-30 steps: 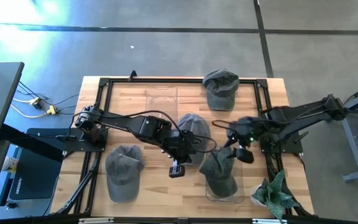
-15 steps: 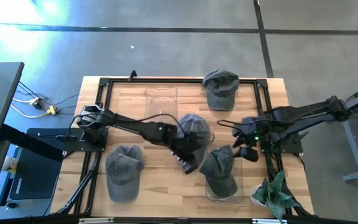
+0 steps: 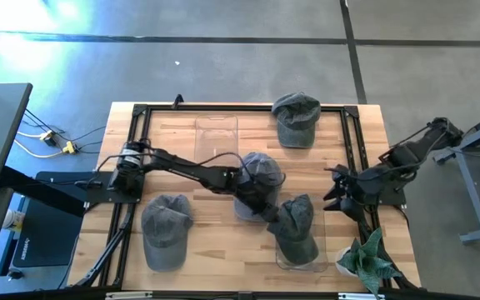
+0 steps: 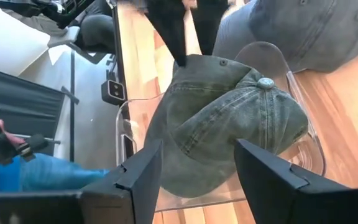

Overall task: Pick & Place hat
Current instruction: Put the left dark gray cap into the bottom transparent bin

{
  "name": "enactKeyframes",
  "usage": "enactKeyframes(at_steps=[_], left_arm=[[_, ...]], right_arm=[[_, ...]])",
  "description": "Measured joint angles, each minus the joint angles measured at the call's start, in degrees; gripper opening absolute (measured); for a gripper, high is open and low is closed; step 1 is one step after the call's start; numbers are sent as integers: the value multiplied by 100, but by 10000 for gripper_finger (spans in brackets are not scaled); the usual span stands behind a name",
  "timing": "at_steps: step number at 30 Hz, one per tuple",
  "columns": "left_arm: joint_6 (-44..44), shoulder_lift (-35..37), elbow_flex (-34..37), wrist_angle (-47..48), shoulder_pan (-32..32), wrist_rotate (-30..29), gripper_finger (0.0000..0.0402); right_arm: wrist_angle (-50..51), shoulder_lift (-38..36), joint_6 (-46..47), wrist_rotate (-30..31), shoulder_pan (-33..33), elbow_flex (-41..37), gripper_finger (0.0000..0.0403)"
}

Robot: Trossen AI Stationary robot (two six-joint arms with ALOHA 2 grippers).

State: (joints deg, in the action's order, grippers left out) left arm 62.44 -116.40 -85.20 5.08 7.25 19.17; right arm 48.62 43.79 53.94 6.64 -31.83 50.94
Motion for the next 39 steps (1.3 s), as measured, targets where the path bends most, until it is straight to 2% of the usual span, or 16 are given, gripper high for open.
enactKeyframes(at_steps=[7, 17, 28, 35, 39], left_arm=[[236, -186, -18, -1179, -18, 216, 225], [80, -195, -12, -2244, -16, 260, 214], [22, -195, -12, -2343, -14, 195, 131], [-532, -193, -12, -2603, -14, 271, 119], [-876, -193, -12, -2633, -14, 401, 119]], right_arm=[[-4, 162, 8, 92, -129, 0, 175], [-100, 227, 26, 141, -129, 0, 150], [-280, 236, 9, 199, -127, 0, 145], [-350, 236, 4, 35, -129, 0, 145], [-346, 238, -520, 34, -109, 0, 152]])
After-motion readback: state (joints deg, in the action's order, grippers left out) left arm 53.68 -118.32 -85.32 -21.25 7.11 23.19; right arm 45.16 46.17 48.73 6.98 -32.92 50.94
